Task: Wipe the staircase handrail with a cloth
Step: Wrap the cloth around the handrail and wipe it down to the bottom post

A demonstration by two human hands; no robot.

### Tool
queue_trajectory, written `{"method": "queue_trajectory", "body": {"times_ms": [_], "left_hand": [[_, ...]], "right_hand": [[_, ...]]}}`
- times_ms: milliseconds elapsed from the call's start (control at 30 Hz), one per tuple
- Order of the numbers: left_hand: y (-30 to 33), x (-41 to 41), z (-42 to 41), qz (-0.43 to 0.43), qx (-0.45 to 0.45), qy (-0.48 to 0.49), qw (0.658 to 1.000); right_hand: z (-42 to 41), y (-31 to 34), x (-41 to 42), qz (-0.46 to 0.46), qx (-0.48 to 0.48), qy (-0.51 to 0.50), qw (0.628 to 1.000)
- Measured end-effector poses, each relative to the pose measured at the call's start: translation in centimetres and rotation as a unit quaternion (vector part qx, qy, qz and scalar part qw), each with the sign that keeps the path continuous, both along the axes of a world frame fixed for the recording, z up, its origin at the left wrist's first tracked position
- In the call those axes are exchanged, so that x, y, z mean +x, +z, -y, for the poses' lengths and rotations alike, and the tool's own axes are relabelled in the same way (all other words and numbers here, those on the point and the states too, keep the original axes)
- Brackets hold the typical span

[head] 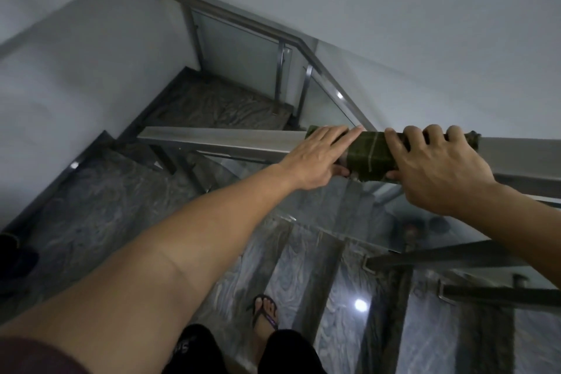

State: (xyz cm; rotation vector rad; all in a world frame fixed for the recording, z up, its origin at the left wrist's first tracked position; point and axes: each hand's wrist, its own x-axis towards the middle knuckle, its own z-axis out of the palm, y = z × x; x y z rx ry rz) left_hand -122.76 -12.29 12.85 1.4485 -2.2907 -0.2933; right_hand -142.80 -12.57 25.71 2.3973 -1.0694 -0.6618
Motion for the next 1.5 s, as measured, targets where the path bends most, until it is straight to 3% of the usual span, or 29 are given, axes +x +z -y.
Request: {"method": "queue_trajectory", "body": {"times_ms": [600,767,1067,1233,1500], "left_hand": [[-12.4,17.0,1.7,-0.018,-0.037,-0.017,0.999],[-16.6,23.3,1.8,-0.017,-0.026,0.003,1.0],[-21.7,32.1,2.6,-0.015,0.001,-0.013,1.0],[-26.4,39.9,2.9,0.004,0.011,-0.006,1.0],[-30.1,46.4,3.1,-0.004,0.018,-0.021,1.0]], "right_hand": [[0.7,-11.2,16.7,0.007,0.014,-0.029,0.999],[2.0,-13.7,21.2,0.037,0.08,-0.007,0.996],[2.9,-19.6,29.5,-0.04,0.002,-0.007,0.999],[3.7,-24.9,36.4,-0.002,0.034,0.03,0.999],[3.7,-29.1,43.2,-0.024,0.005,0.024,0.999]]}}
